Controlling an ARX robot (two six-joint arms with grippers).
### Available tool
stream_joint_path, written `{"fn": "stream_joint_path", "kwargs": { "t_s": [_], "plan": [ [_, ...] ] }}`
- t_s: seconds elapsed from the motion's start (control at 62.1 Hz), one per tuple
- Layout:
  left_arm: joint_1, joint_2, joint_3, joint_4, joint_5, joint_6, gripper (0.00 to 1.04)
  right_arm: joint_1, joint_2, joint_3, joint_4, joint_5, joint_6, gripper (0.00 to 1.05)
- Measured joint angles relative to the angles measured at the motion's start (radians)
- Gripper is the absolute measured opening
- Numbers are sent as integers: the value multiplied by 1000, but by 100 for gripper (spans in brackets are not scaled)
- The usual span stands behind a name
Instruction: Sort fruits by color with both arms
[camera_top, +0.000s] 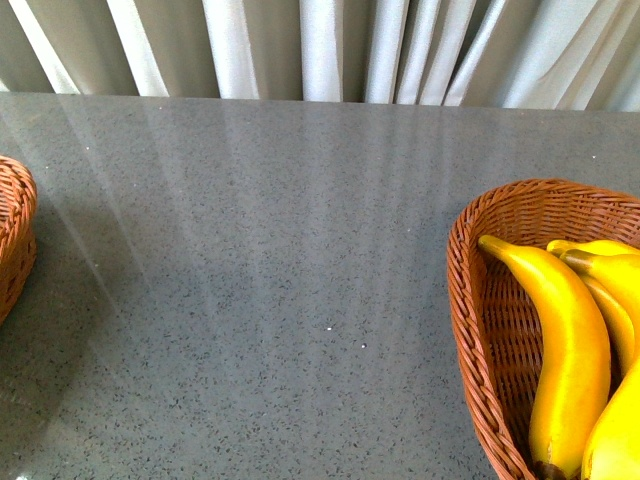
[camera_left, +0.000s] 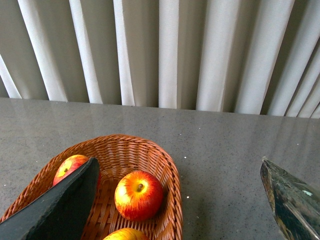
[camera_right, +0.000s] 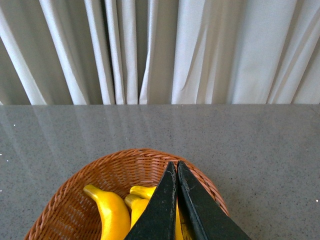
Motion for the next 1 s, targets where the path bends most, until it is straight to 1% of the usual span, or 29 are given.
{"fn": "stream_joint_path", "kwargs": {
  "t_s": [0.338, 0.628, 0.967, 0.999],
  "plan": [
    [0, 0, 0, 0, 0, 0, 96, 0, -192, 0, -182, 0, 0, 2],
    [0, 0, 0, 0, 0, 0, 96, 0, -311, 0, -299, 0, 0, 2],
    [0, 0, 0, 0, 0, 0, 96, 2, -401, 0, -388, 0, 0, 2],
    [0, 0, 0, 0, 0, 0, 96, 2, -433, 0, -425, 0, 0, 2]
  ]
}}
